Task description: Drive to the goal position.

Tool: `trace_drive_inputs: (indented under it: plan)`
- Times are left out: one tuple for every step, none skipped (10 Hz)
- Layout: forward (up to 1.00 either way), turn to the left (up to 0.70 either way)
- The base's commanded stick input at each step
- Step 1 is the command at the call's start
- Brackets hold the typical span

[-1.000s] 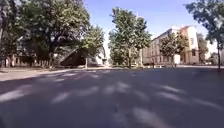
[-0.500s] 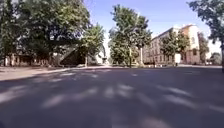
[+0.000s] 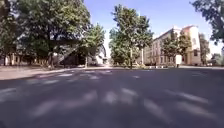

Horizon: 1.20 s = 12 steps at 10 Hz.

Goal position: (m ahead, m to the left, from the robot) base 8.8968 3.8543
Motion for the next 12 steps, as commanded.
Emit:
trace_drive_inputs:
  plan:
    - [0.70,0.00]
    - [0.70,0.00]
    - [0.70,0.00]
    - [0.70,0.00]
    - [0.70,0.00]
    - [0.70,0.00]
    - [0.70,0.00]
    - [0.70,0.00]
    - [0.70,0.00]
    - [0.70,0.00]
    - [0.70,0.00]
    - [0.70,0.00]
